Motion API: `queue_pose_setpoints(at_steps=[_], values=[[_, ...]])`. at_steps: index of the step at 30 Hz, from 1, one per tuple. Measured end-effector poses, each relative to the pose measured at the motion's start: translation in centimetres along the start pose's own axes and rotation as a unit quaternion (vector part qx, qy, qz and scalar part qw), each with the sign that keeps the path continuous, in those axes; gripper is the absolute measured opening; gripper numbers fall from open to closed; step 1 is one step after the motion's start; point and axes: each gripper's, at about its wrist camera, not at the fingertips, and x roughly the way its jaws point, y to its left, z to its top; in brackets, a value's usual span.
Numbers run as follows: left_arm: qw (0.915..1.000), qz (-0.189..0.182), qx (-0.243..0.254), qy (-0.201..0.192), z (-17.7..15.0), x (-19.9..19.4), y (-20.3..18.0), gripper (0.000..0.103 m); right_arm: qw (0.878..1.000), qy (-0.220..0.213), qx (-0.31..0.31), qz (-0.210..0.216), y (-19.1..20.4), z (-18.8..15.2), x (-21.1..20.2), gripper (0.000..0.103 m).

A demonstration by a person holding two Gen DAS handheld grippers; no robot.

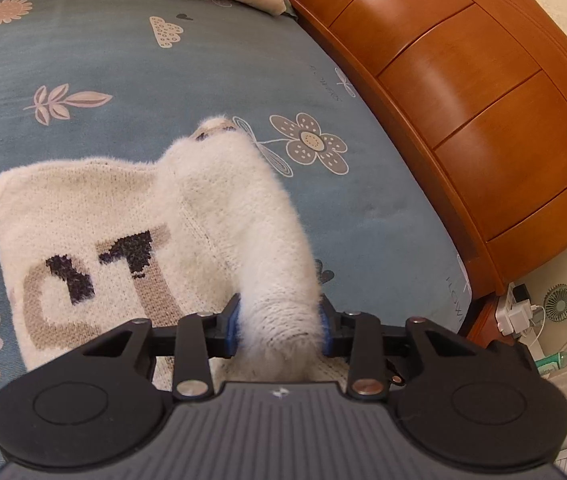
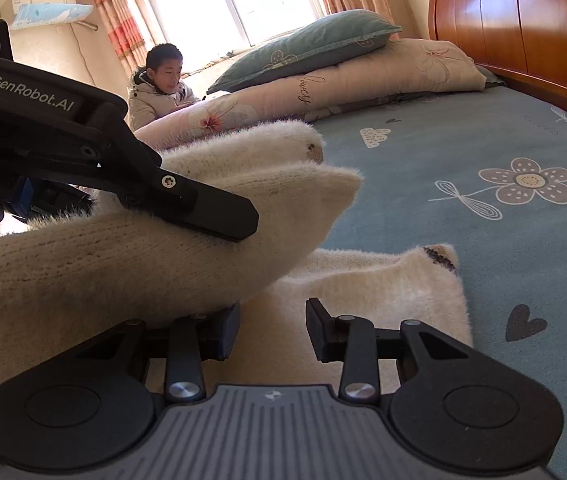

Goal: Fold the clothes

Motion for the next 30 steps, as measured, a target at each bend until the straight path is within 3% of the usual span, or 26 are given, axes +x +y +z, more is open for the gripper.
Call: queue_pose_setpoints(at_steps=[6, 10, 12, 14, 18, 22, 25, 30], values=[[0.9991, 0.011, -0.012, 0.039, -1.2, 5.8, -0.1, 0.037, 0.996, 0.051, 0.047, -0.053, -3.4, -2.1, -0.9, 0.044], [0.9993, 0.004, -0.013, 0.035, -1.7, 6.3, -0.3, 0.046, 0.995, 0.052, 0.074, -0.040, -4.5, -2.7, -3.1, 0.044], [0.9995, 0.000, -0.007, 0.031, -1.5, 5.8, -0.8, 0.048, 0.995, 0.051, 0.078, -0.042, -4.5, -2.6, -3.7, 0.048], [0.9996, -0.009, -0.007, 0.026, -1.3, 5.2, -1.0, 0.051, 0.994, 0.048, 0.081, -0.054, -4.5, -2.6, -4.3, 0.060], [0.9995, -0.032, -0.006, 0.006, -0.9, 3.3, -1.3, 0.051, 0.991, 0.045, 0.109, -0.056, -5.2, -2.8, -5.3, 0.061], [0.9970, -0.075, -0.002, -0.018, -0.7, 0.1, -1.4, 0.053, 0.988, 0.035, 0.119, -0.093, -6.0, -2.9, -7.1, 0.063], [0.9964, -0.059, 0.034, -0.051, -0.9, -2.6, -1.5, 0.057, 0.986, 0.016, 0.136, -0.099, -6.8, -2.9, -8.7, 0.063], [0.9926, -0.012, 0.112, -0.046, -4.1, -4.9, 0.1, 0.065, 0.982, -0.003, 0.184, -0.033, -7.8, -3.0, -10.0, 0.062]])
